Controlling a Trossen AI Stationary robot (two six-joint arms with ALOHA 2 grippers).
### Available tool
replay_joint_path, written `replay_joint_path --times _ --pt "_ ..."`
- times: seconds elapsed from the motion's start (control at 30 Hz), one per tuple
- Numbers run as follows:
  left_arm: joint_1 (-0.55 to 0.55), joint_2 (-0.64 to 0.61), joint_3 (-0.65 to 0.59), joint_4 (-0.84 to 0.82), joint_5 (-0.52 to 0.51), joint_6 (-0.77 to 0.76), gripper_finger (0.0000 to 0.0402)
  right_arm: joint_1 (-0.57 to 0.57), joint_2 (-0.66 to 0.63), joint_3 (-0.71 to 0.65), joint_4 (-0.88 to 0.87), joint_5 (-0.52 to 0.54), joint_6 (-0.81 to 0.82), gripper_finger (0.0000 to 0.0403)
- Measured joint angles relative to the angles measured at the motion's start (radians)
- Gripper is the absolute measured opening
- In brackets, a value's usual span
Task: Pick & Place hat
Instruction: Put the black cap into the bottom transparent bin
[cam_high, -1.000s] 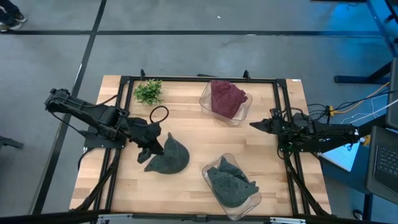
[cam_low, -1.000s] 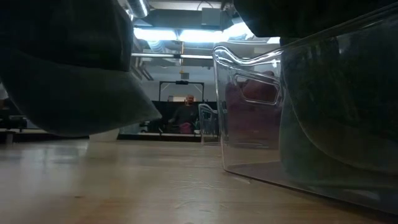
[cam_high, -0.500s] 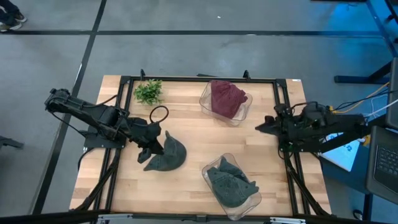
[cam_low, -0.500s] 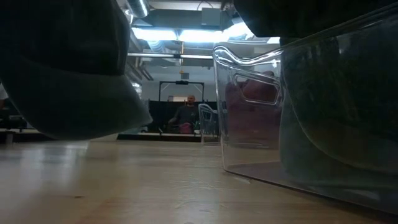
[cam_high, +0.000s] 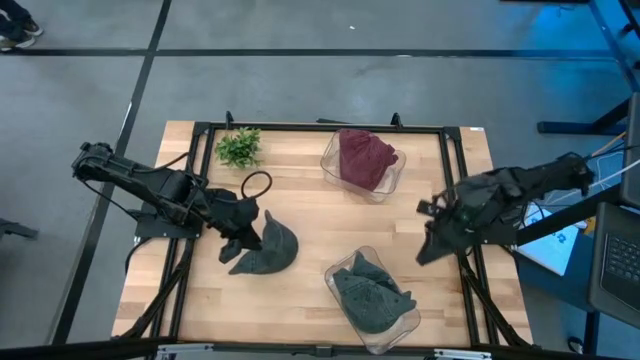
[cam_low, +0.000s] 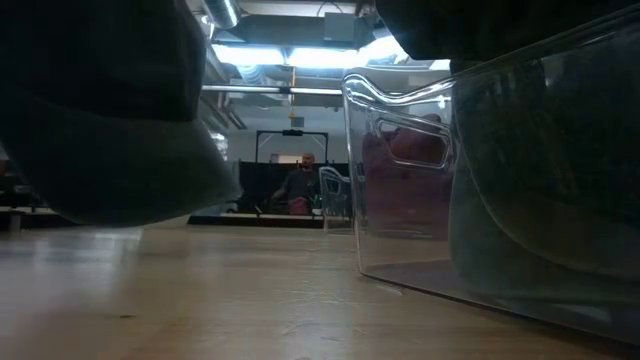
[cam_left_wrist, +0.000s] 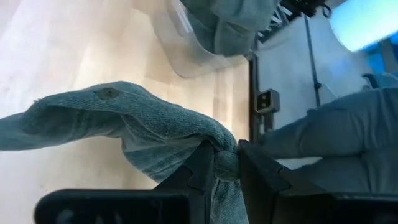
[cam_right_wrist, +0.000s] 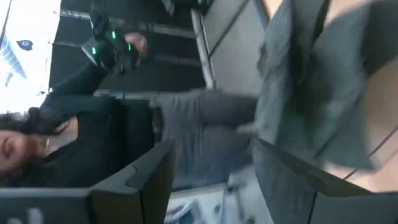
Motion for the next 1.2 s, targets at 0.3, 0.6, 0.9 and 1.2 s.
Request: replay_joint_path --times 0.3,0.6,0.9,1.2 --pt "0.0 0.0 0.0 0.0 0.131 0.023 0.0049 0.311 0.225 0.066 0.01 0.021 0.279 0.0213" --pt "0.0 -0.005 0.0 -0.003 0.161 0.067 0.0049 0.597 0.416 0.074 0.133 0.328 0.527 0.0213" --pt "0.0 -0.03 0.0 -0.003 0.166 0.083 0.0049 0.688 0.622 0.074 0.131 0.391 0.645 0.0213" --pt "0.0 -0.04 0.0 -0.003 0.163 0.077 0.0049 0.69 0.773 0.074 0.051 0.434 0.64 0.0213"
